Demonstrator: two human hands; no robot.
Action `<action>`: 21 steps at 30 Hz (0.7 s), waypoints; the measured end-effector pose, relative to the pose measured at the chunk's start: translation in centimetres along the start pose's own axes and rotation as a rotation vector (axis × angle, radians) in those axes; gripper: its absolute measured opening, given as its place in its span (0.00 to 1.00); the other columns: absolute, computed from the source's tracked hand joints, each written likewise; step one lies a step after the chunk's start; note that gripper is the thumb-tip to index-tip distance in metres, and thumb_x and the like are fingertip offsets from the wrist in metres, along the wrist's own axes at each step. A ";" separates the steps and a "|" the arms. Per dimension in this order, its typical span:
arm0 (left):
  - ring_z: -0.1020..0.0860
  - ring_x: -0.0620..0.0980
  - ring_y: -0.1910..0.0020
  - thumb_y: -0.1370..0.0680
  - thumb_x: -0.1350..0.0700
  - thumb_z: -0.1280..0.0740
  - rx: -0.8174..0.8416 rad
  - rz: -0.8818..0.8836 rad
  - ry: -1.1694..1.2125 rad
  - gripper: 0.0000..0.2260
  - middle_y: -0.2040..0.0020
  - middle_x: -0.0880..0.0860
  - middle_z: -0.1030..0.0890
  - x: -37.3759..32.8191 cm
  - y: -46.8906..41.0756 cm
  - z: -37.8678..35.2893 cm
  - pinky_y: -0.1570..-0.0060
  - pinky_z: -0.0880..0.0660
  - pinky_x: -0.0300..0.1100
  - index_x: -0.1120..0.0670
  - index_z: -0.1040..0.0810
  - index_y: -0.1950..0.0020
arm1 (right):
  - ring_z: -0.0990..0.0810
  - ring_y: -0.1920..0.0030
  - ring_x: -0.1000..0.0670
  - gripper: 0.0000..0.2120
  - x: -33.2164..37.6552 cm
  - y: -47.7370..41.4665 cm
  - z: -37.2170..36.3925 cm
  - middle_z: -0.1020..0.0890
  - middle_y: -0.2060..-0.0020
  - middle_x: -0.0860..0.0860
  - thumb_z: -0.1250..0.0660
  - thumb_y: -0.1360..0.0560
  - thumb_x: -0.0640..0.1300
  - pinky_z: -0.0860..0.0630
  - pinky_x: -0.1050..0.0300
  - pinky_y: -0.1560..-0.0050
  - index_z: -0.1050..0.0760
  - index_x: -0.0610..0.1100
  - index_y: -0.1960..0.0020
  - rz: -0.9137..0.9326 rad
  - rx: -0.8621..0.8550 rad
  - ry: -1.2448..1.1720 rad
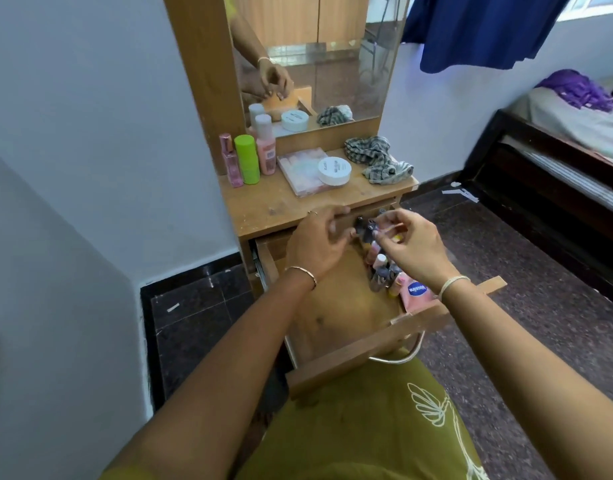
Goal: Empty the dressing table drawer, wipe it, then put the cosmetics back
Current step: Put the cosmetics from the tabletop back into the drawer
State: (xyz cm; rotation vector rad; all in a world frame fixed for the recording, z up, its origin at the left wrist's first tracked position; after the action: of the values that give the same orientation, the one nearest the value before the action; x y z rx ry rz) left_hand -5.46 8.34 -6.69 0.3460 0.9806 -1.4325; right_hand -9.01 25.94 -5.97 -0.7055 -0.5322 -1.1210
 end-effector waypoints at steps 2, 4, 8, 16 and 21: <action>0.28 0.49 0.64 0.27 0.55 0.29 -0.076 0.020 -0.009 0.13 0.64 0.51 0.26 0.5 -1.2 2.9 0.63 0.28 0.44 0.49 0.22 0.43 | 0.22 0.57 0.55 0.08 2.9 -1.6 -1.1 0.20 0.55 0.54 0.30 0.28 0.45 0.24 0.60 0.54 0.22 0.50 0.49 0.045 -0.011 -0.018; 0.25 0.50 0.61 0.27 0.55 0.30 -0.176 0.035 -0.011 0.12 0.61 0.54 0.23 1.5 -2.3 5.9 0.61 0.27 0.44 0.50 0.22 0.44 | 0.22 0.54 0.53 0.10 6.1 -3.3 -2.4 0.20 0.52 0.52 0.31 0.27 0.44 0.25 0.59 0.51 0.22 0.47 0.46 0.126 -0.010 -0.014; 0.23 0.53 0.57 0.27 0.57 0.31 -0.306 0.100 -0.085 0.11 0.56 0.51 0.23 3.8 -4.4 10.6 0.59 0.25 0.44 0.50 0.20 0.45 | 0.23 0.54 0.55 0.14 10.7 -6.7 -5.2 0.20 0.48 0.52 0.32 0.26 0.44 0.26 0.59 0.51 0.22 0.48 0.41 0.205 -0.012 0.018; 0.24 0.56 0.50 0.28 0.57 0.29 -0.373 0.217 -0.145 0.17 0.46 0.56 0.27 7.9 -6.5 14.1 0.49 0.22 0.49 0.50 0.22 0.40 | 0.27 0.38 0.44 0.20 11.1 -11.2 -8.4 0.26 0.38 0.46 0.32 0.28 0.47 0.29 0.46 0.39 0.26 0.48 0.37 0.087 -0.078 0.258; 0.24 0.54 0.45 0.28 0.55 0.28 -0.327 0.256 -0.147 0.18 0.42 0.55 0.27 9.5 -6.3 12.3 0.46 0.23 0.46 0.51 0.24 0.39 | 0.35 0.30 0.41 0.34 6.7 -12.0 -8.1 0.35 0.30 0.44 0.29 0.30 0.54 0.34 0.42 0.34 0.36 0.46 0.29 -0.171 -0.163 0.329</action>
State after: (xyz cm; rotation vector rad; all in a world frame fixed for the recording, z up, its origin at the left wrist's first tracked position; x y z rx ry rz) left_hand -8.39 -7.97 -4.26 0.1173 0.9914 -1.0308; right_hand -17.59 12.68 -3.83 -0.6061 -0.2254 -1.4209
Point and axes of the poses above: each hand's wrist, its own y-axis away from the middle knuckle, its own z-axis out of the back of the hand, x = y × z, the point moved 5 cm from there along -y, towards the middle knuckle
